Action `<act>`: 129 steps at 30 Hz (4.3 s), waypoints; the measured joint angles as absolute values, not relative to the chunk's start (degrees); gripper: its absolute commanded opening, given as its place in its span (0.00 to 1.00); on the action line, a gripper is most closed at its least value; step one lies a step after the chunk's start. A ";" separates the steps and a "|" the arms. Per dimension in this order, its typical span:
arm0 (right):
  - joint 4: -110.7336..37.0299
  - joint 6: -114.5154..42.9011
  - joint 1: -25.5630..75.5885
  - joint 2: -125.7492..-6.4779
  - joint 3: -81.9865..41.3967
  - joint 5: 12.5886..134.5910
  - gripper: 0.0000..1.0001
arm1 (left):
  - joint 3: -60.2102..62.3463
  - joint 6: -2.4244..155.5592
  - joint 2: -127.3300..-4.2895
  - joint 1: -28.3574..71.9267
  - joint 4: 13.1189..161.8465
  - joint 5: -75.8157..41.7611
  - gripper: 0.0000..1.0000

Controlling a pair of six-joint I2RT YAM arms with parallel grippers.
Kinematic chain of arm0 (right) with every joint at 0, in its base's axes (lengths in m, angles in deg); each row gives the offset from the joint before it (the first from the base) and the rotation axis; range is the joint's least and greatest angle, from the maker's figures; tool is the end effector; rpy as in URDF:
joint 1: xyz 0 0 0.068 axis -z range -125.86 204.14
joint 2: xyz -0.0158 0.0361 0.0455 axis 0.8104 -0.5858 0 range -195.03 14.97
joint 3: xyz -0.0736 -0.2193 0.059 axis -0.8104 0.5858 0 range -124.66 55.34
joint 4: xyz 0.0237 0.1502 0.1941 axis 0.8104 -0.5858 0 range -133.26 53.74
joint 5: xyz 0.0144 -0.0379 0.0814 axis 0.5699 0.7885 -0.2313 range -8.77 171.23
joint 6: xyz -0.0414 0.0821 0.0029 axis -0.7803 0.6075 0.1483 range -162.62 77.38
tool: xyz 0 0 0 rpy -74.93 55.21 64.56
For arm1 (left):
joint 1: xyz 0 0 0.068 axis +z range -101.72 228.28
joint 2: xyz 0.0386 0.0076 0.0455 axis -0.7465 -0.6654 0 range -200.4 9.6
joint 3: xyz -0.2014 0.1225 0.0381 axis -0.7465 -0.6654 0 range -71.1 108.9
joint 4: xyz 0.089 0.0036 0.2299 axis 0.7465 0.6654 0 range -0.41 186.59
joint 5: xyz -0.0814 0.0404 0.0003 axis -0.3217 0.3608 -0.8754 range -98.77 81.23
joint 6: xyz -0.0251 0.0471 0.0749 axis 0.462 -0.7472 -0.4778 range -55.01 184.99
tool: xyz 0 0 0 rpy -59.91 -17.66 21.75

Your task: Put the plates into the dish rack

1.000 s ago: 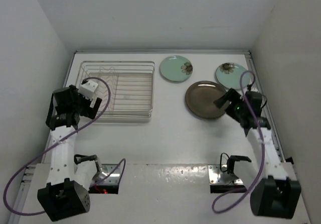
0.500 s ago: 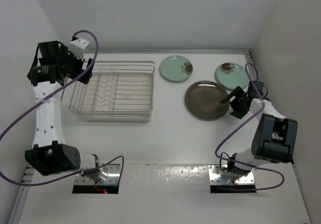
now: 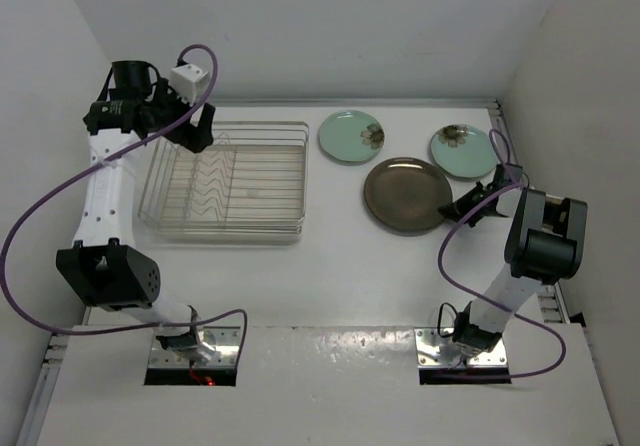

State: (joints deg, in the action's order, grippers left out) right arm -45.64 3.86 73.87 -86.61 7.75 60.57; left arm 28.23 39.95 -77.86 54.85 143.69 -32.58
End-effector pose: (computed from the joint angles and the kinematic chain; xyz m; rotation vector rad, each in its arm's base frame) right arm 0.3082 -0.0795 0.0522 1.3798 2.3299 0.6277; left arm 0.3340 0.0049 0.3473 0.5634 2.1674 -0.1835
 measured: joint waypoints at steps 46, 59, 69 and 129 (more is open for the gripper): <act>-50.61 -36.67 38.37 -49.37 7.51 64.83 0.00 | 43.79 9.96 -108.38 14.42 141.84 -60.01 0.91; -48.33 -38.44 35.53 -49.72 8.64 64.87 0.00 | 40.10 17.88 -113.18 12.49 137.53 -62.85 0.00; -43.90 -37.98 35.73 -46.20 8.62 66.40 0.90 | 48.88 21.11 -114.47 12.80 140.15 -59.42 0.00; -35.00 -34.98 37.89 -35.49 6.87 75.14 0.99 | 51.20 -29.27 -96.46 57.39 160.72 -46.92 0.00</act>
